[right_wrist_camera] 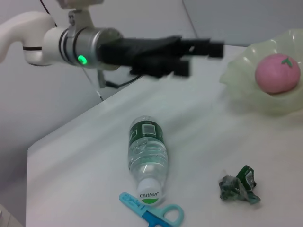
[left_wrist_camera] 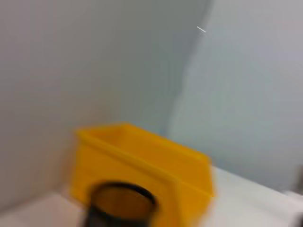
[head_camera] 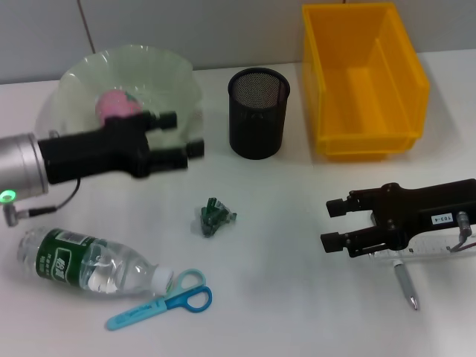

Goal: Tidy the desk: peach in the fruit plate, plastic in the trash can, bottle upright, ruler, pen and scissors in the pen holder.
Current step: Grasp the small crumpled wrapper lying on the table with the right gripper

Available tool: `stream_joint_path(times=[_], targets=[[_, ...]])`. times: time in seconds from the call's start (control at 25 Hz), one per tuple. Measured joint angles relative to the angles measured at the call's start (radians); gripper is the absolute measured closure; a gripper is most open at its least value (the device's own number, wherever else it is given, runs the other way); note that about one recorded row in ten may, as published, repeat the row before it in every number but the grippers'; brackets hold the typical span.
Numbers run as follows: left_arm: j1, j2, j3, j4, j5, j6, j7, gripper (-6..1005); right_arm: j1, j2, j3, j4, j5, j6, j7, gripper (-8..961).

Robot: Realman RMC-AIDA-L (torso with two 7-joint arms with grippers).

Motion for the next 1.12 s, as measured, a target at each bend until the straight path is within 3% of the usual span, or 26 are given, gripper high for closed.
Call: stream_joint_path(times=[0.16, 0.24, 0.44, 0.8, 1.12], targets=[[0.002, 0.006, -0.001, 0.005, 0.042, 0.050, -0.022, 153, 0.000, -0.002, -0.006, 0.001, 0.000, -0.001, 0.004, 135], [-0.004, 0.013, -0.001, 0.036, 0.194, 0.182, -0.077, 153, 0.001, -0.005, -0.007, 0.000, -0.001, -0.002, 0.010, 135], [-0.002, 0.017, 0.000, 0.068, 0.268, 0.275, -0.096, 153, 0.002, -0.006, -0.007, 0.000, -0.003, -0.006, 0.017, 135], [0.024, 0.016, 0.000, 0.103, 0.316, 0.298, -0.109, 154, 0.004, -0.006, -0.007, -0.003, -0.006, -0.009, 0.043, 135], [0.029, 0.012, 0.000, 0.105, 0.319, 0.281, -0.092, 154, 0.134, -0.001, -0.047, -0.079, -0.029, -0.024, 0.352, 136]])
